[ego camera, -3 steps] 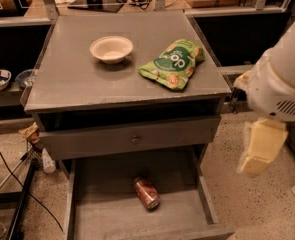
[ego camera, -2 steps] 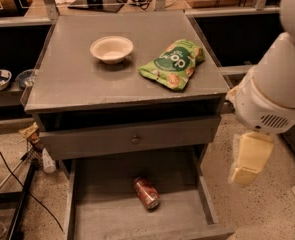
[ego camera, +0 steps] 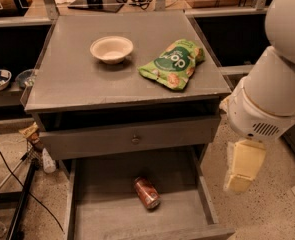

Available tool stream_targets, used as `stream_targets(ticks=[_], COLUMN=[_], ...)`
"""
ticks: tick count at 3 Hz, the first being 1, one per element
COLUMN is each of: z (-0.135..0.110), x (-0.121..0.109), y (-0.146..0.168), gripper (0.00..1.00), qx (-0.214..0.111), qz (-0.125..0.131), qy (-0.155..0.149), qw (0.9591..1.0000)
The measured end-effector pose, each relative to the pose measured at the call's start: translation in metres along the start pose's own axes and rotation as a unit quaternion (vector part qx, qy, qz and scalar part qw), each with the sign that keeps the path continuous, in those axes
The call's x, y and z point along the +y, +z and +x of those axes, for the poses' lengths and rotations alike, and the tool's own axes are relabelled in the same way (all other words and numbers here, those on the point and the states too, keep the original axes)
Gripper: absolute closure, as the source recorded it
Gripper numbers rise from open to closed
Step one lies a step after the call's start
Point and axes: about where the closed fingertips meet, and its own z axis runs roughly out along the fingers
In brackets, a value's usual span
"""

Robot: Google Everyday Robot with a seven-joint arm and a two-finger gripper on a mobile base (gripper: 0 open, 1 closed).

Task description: Pick coke can from middle drawer and place on counter

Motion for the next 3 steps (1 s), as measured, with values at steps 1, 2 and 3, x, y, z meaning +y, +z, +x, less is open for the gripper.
stream_targets(ticks=[1,2,3], z=[-0.003,-0.002,0.003], x=[0.003,0.002,0.001], y=[0.016,0.041,0.062], gripper=[0.0,0.0,0.0], qx=[-0.001,0.003,0.015], qz=[-0.004,-0.012,-0.018], qy=[0.005,0.026,0.054], qw=[1.0,0.9996,0.9983])
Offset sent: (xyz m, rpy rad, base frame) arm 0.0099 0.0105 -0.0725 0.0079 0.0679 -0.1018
